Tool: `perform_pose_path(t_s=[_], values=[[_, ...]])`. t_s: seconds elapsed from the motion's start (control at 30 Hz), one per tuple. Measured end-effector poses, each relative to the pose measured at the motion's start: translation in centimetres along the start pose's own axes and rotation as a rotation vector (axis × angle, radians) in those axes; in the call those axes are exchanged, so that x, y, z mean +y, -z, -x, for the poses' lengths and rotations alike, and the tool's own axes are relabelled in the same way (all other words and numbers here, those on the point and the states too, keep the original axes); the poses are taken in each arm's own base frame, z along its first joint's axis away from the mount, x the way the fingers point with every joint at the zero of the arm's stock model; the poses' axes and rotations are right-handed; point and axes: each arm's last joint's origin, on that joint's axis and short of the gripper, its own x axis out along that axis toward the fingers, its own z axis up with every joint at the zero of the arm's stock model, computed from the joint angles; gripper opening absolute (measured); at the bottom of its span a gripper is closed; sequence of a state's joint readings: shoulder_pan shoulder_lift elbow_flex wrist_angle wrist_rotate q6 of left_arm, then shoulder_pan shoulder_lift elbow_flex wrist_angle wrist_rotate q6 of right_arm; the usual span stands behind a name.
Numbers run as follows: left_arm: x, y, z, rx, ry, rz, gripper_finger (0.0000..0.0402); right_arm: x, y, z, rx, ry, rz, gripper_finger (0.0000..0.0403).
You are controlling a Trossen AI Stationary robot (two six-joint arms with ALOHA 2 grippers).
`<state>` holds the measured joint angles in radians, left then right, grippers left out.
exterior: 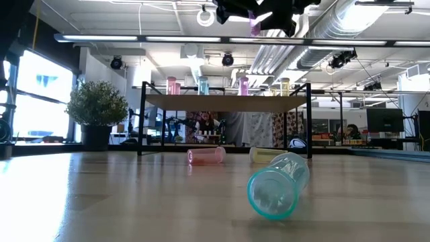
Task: Pick and place medicine bottles onto shelf by color
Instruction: Put the purple pill bottle on the shelf aligned with the other purple pill bottles
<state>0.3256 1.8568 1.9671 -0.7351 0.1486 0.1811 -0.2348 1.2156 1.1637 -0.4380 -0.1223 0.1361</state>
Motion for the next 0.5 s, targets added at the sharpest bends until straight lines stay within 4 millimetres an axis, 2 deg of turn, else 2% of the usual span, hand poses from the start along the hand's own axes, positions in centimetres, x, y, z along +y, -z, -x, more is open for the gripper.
perform_pose_path(t_s=[0.23, 0.5], values=[[0.05, -0.25, 0.0, -0.025, -0.007, 0.01, 0.0113, 0.02, -0.12, 0.0, -0.012, -0.004, 0.007, 0.0182], [0.09, -0.17, 0.01, -0.018, -0.007, 0.023, 0.0113, 0.02, -0.1, 0.0, -0.01, -0.002, 0.007, 0.0132]])
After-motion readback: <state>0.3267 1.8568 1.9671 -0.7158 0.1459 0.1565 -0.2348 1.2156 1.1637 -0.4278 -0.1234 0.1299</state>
